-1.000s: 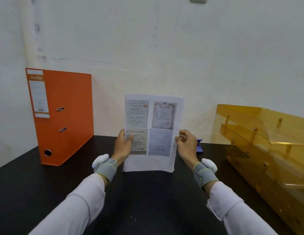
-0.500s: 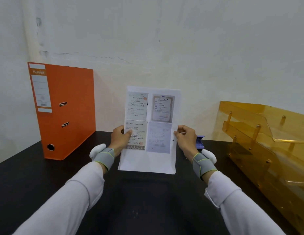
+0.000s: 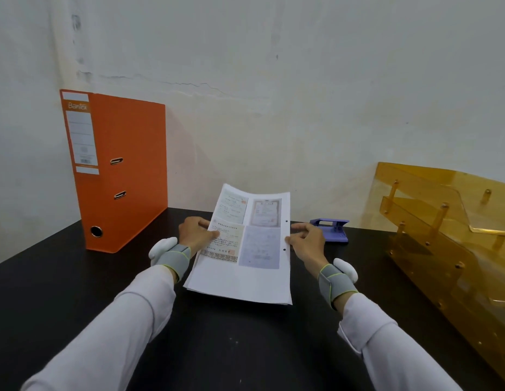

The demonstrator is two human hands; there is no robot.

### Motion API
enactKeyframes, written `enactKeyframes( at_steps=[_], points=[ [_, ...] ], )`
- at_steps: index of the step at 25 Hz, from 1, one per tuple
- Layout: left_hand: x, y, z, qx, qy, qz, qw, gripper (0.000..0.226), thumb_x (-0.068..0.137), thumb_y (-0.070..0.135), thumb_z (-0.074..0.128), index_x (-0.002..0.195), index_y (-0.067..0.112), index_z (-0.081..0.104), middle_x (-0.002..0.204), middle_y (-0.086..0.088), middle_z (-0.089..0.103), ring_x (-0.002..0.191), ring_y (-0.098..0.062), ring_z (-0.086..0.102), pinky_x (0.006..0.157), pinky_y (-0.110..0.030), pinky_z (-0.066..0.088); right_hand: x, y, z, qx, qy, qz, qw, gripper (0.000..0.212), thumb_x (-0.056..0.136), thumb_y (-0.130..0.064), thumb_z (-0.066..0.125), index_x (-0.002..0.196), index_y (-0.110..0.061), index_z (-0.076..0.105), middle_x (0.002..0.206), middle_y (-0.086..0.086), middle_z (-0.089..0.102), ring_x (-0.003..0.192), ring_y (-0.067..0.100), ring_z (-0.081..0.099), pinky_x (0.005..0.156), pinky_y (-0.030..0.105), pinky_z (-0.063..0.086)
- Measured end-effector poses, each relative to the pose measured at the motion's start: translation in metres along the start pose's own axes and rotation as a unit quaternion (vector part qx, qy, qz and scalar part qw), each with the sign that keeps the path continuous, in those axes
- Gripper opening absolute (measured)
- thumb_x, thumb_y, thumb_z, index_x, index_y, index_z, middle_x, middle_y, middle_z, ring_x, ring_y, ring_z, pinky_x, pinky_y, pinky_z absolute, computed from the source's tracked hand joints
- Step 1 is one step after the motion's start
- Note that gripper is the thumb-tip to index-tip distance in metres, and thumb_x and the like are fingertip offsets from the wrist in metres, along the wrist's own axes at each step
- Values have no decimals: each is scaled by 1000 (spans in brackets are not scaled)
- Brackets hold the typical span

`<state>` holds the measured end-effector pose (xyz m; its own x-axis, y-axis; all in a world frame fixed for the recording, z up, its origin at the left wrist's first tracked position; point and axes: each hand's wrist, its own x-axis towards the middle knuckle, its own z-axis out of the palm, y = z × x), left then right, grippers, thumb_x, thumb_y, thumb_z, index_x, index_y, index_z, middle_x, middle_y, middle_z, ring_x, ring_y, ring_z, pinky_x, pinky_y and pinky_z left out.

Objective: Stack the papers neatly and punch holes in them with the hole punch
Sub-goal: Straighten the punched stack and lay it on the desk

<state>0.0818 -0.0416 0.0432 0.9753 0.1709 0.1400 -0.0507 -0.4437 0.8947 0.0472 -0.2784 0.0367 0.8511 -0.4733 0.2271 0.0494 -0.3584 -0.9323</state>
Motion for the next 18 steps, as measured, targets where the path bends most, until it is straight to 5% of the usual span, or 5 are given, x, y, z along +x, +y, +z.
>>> enactKeyframes(
  at_steps=[5, 18],
  points=[
    [0, -16, 4, 53, 6, -8, 999, 28, 68, 12, 80, 93, 6, 71, 102, -14, 73, 79, -19, 64, 75, -25, 49, -9, 13, 7, -11, -19, 46, 999, 27, 69, 7, 71, 84, -14, 63, 90, 21, 74, 89, 33, 70, 87, 49, 55],
    [-2, -44, 15, 231, -21, -4, 973, 54, 70, 29, 78, 118, 14, 59, 117, -9, 67, 100, -27, 66, 82, -33, 53, -16, 37, 21, -95, -41, 79, 992, 25, 64, 2, 73, 82, -14, 66, 94, 17, 74, 85, 32, 71, 83, 42, 58]
  ],
)
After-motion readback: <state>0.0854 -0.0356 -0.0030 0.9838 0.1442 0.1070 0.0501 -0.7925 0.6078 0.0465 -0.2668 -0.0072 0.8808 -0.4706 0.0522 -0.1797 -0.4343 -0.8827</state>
